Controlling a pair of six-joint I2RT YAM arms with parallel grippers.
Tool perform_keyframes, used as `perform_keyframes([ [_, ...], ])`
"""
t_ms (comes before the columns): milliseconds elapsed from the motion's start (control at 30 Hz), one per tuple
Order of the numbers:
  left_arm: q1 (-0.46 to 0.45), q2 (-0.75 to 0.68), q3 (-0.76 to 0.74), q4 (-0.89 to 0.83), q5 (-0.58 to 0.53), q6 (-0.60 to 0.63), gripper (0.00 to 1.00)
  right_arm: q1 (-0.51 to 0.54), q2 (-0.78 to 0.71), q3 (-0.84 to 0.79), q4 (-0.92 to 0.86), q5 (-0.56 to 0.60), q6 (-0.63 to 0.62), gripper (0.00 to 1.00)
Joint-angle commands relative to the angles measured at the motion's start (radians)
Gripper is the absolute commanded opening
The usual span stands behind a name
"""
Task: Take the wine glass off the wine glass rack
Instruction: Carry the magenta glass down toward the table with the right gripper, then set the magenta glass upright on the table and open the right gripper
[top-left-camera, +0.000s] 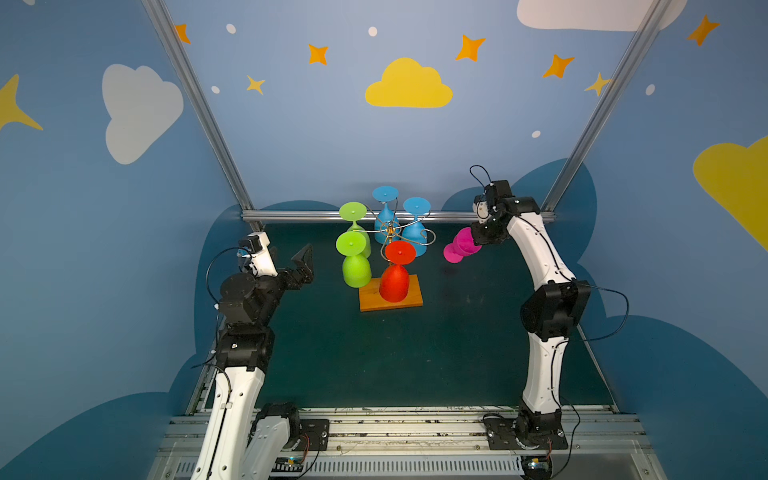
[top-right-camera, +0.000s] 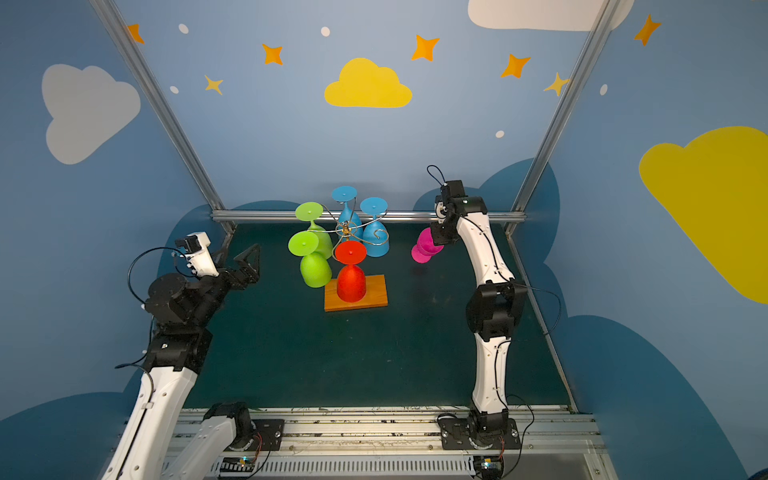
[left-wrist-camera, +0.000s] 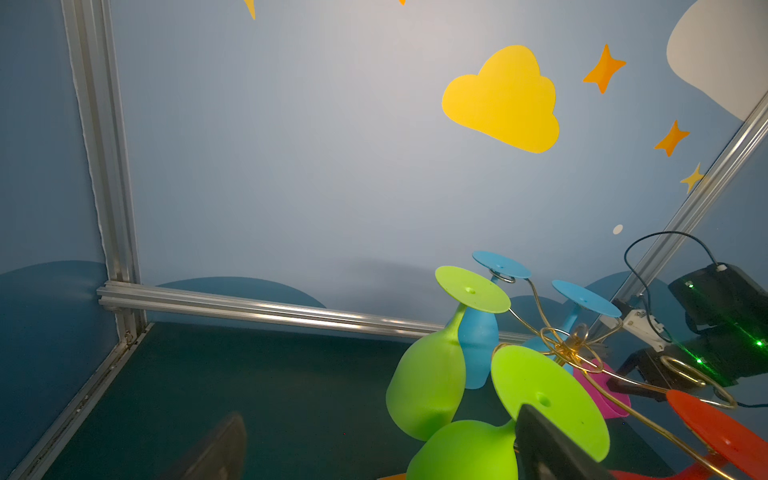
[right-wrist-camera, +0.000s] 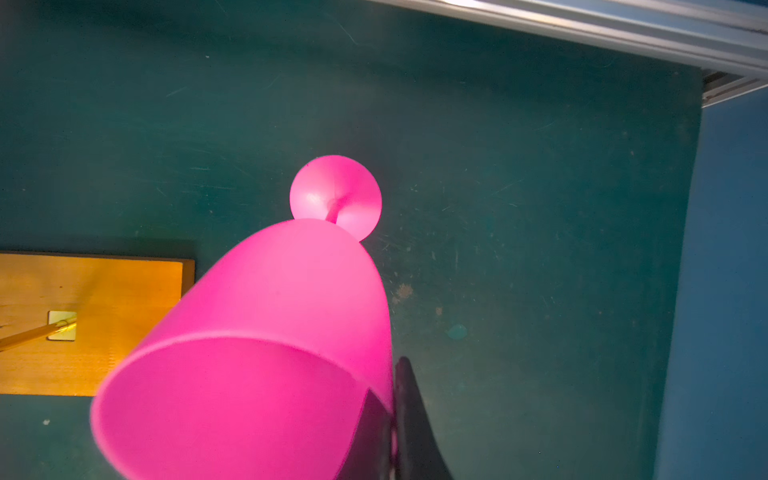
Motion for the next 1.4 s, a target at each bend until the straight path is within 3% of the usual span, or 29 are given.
perform_keyframes([
  [0,0.005,-0.002,-0.01,0.029,0.015,-0.008,0.99,-0.003,0.024,0.049,-0.037,-0.011,-0.003,0.0],
  [467,0.011,0.006,-0.01,0.026,0.019,-0.017,0.99,-0.005,0.092,0.107,-0.068,-0.029,0.004,0.0],
  [700,0.013,0.01,-0.01,0.026,0.021,-0.018,0.99,-0.003,0.096,0.106,-0.073,-0.039,0.008,0.11],
  [1000,0.014,0.006,-0.011,0.025,0.021,-0.018,0.99,-0.003,0.092,0.106,-0.073,-0.051,0.025,0.17],
  [1233,0.015,0.003,-0.012,0.025,0.019,-0.018,0.99,-0.01,0.038,0.098,-0.048,-0.08,0.047,0.37],
  [1367,0.014,-0.003,-0.013,0.026,0.015,-0.018,0.99,-0.026,-0.011,0.068,0.003,-0.129,0.076,0.41],
])
